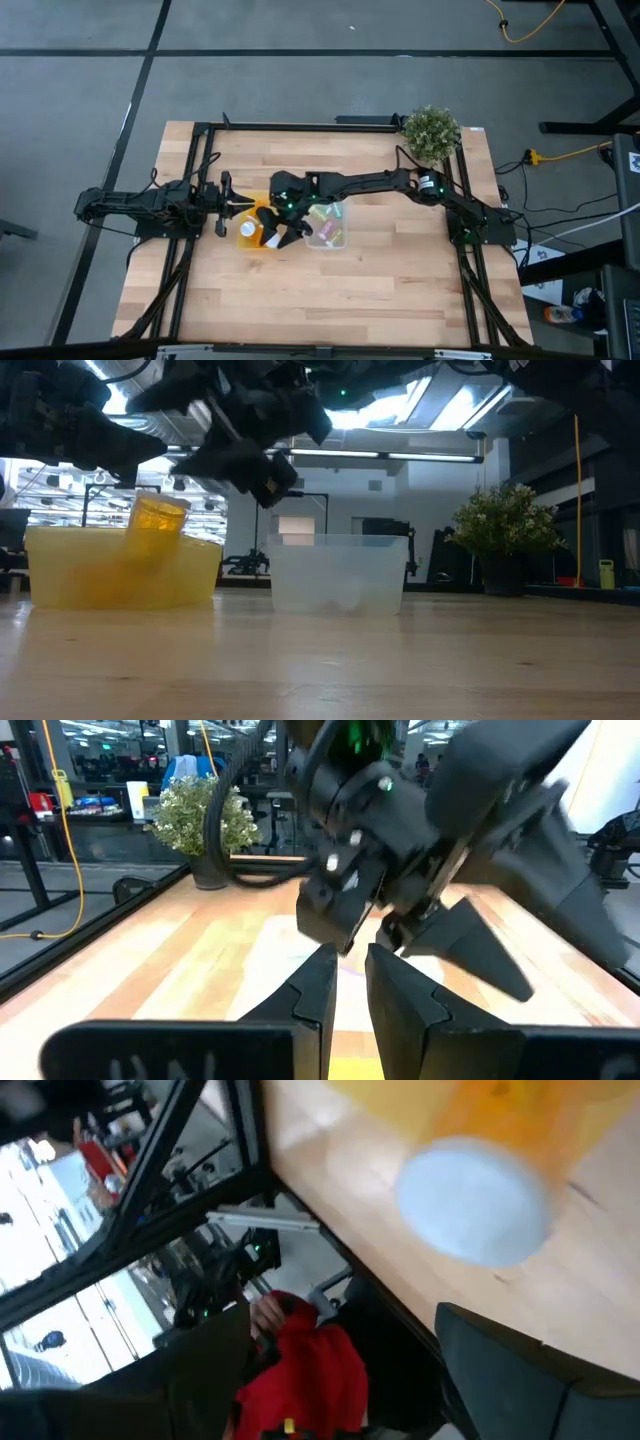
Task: Pick and place medicine bottles into bin by pill shape (circle, oval)
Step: Put the orange pill bottle into the yellow bin
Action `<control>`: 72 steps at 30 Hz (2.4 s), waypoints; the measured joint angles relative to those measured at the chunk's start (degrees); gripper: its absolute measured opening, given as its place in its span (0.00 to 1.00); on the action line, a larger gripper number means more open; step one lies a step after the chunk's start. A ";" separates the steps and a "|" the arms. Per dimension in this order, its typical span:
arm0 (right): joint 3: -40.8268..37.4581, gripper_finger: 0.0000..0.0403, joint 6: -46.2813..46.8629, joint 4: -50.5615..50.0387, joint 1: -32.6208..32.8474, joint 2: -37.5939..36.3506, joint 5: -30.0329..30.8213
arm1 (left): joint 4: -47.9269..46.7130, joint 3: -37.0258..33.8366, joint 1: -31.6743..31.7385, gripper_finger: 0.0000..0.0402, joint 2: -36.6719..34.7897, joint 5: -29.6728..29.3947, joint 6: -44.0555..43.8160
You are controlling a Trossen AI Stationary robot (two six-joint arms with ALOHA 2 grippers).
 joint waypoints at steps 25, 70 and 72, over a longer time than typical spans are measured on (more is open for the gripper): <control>19.78 0.79 -35.91 -50.27 20.17 -0.94 85.39 | 0.04 -0.02 0.00 0.13 0.00 0.00 -0.37; 17.77 0.53 -40.57 -27.08 16.66 7.21 70.15 | -0.02 -0.02 0.01 0.13 0.00 0.44 -0.47; 17.77 0.53 -40.76 -27.27 16.36 7.21 70.10 | -0.02 -0.02 0.01 0.13 0.00 0.44 -0.46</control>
